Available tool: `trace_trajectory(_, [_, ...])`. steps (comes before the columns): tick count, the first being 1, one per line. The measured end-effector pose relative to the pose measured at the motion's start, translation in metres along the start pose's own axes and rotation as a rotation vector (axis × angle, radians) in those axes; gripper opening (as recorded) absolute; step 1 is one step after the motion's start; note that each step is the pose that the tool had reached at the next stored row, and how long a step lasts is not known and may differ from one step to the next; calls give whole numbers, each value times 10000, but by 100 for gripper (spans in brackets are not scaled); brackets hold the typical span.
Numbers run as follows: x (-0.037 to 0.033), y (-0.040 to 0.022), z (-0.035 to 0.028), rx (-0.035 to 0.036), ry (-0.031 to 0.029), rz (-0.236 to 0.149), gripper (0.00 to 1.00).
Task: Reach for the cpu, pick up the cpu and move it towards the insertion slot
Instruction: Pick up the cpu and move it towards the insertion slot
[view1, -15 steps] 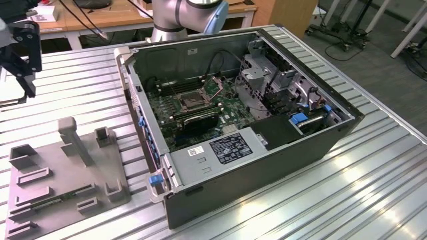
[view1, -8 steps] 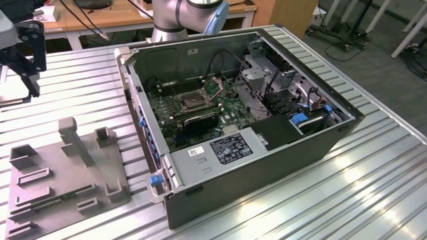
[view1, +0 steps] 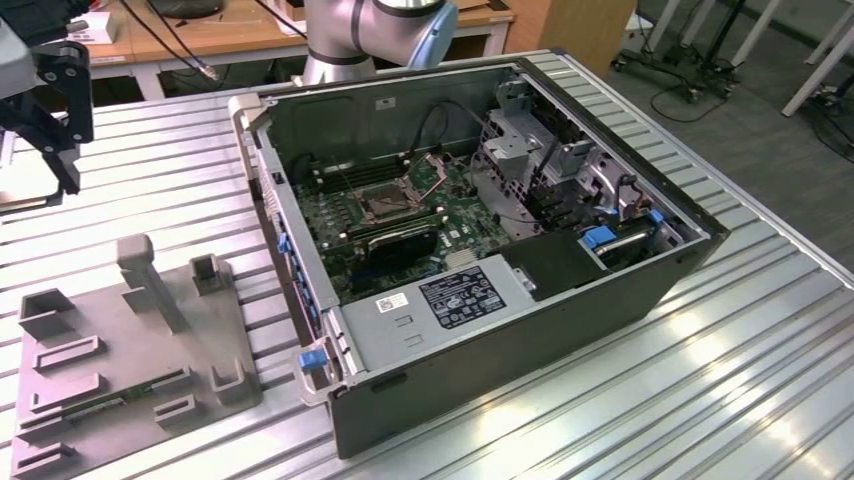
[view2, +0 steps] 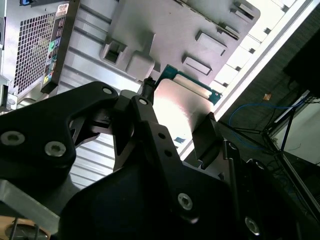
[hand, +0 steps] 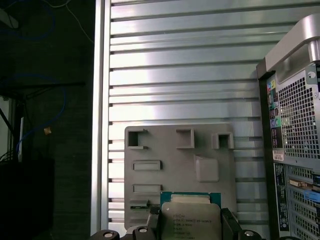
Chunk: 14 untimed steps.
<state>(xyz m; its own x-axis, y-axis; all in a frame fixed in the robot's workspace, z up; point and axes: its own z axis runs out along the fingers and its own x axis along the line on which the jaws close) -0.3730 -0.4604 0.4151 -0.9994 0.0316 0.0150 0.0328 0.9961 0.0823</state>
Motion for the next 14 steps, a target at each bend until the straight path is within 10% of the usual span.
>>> trace_trajectory(14, [-141, 4, -2, 0, 0, -1, 54])
